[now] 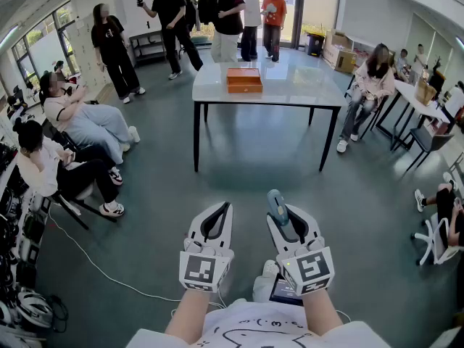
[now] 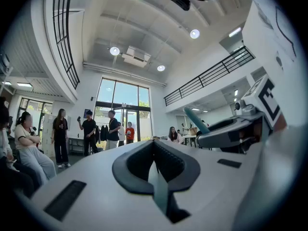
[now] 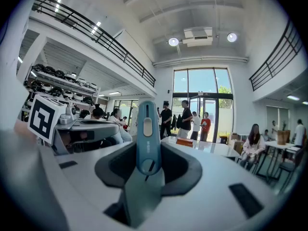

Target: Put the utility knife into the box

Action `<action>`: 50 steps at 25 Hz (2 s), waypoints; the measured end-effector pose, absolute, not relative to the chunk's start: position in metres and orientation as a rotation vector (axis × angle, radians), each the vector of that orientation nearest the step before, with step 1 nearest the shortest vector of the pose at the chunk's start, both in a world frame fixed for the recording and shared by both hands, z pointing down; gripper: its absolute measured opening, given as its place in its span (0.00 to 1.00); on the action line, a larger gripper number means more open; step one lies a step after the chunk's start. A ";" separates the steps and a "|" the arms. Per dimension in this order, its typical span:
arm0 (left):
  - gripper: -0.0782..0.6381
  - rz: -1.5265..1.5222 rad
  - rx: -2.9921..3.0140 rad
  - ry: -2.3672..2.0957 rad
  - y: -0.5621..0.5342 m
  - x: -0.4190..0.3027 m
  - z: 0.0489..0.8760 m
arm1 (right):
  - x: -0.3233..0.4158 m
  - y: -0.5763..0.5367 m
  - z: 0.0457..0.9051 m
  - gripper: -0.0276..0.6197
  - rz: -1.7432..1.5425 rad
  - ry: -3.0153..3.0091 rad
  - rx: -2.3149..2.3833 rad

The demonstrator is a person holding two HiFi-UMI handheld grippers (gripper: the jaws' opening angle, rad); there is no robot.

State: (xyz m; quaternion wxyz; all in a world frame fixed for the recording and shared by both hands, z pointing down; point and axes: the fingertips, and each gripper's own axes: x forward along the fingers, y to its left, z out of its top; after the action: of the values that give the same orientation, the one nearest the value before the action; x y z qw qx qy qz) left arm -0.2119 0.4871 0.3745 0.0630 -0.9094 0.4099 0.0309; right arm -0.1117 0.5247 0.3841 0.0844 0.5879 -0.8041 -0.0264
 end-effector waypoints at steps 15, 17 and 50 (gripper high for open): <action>0.13 0.119 -2.797 1.334 0.391 -0.175 0.395 | -0.065 0.427 0.392 0.27 -0.059 -2.450 1.656; 0.13 0.131 -2.801 1.378 0.369 -0.169 0.402 | -0.057 0.406 0.394 0.27 -0.051 -2.469 1.618; 0.13 0.181 -2.757 1.399 0.147 -0.077 0.377 | 0.028 0.193 0.398 0.27 -0.003 -2.497 1.553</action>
State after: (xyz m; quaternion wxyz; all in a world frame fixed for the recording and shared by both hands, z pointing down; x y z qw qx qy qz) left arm -0.0774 0.1469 0.3774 0.0222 -0.8900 0.4517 0.0584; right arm 0.0278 0.1935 0.3984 0.1002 0.5255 -0.8449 -0.0011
